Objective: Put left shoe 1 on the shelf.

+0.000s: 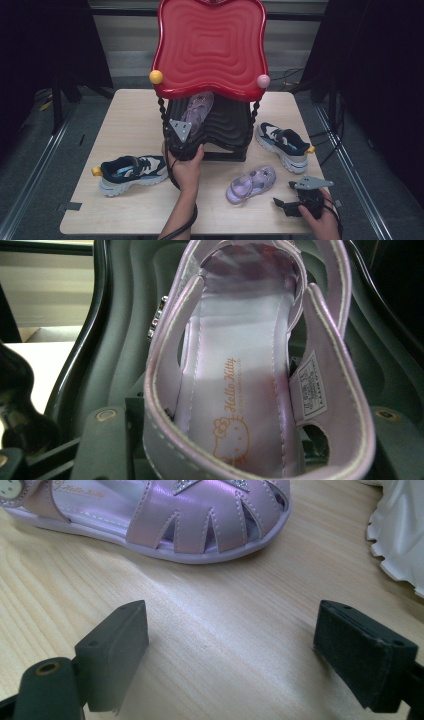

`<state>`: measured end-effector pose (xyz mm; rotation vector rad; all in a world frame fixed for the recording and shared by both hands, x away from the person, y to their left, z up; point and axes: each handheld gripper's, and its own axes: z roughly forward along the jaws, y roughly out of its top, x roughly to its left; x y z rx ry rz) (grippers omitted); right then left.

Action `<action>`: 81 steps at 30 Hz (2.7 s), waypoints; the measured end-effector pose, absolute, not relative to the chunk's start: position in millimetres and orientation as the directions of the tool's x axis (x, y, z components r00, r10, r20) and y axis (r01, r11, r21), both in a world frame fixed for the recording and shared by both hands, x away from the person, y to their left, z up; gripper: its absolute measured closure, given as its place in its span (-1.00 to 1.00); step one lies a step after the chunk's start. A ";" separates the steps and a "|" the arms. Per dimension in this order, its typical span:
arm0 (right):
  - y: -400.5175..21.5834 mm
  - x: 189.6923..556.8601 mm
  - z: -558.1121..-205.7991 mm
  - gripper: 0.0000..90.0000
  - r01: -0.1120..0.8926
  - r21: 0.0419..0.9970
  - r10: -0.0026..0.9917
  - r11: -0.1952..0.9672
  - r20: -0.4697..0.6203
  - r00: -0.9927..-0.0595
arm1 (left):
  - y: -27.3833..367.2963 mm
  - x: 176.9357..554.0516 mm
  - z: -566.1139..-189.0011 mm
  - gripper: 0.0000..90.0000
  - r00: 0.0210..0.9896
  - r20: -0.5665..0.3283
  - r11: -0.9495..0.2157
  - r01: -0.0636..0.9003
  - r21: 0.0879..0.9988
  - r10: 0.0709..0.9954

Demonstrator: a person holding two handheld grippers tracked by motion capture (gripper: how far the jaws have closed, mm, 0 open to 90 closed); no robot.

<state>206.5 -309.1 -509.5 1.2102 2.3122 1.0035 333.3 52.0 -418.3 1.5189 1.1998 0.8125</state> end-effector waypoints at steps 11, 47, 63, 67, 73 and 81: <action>-309.1 206.6 -509.6 -0.69 0.573 0.723 0.816 0.386 0.022 -0.577 | 42.8 343.3 -416.0 -0.19 0.260 -0.097 0.022 0.275 0.961 0.961; -309.3 206.6 -509.6 -0.69 0.572 0.724 0.815 0.387 0.021 -0.579 | 18.3 369.7 -424.2 -0.19 0.131 -0.089 0.055 0.247 0.967 0.987; -309.3 206.7 -509.7 -0.69 0.572 0.724 0.815 0.386 0.023 -0.579 | 10.1 367.4 -427.5 -0.26 0.148 -0.075 0.031 0.277 0.960 0.986; -309.3 206.6 -509.6 -0.69 0.572 0.723 0.815 0.386 0.022 -0.578 | 8.3 367.4 -428.1 -0.30 0.163 -0.069 0.021 0.284 0.959 0.984; -309.3 206.7 -509.7 -0.69 0.572 0.724 0.815 0.386 0.023 -0.579 | 8.6 367.2 -428.4 -0.30 0.172 -0.068 0.015 0.292 0.956 0.983; -309.3 206.6 -509.6 -0.69 0.572 0.723 0.815 0.387 0.022 -0.578 | 11.1 367.5 -428.5 -0.34 0.195 -0.058 -0.003 0.298 0.954 0.979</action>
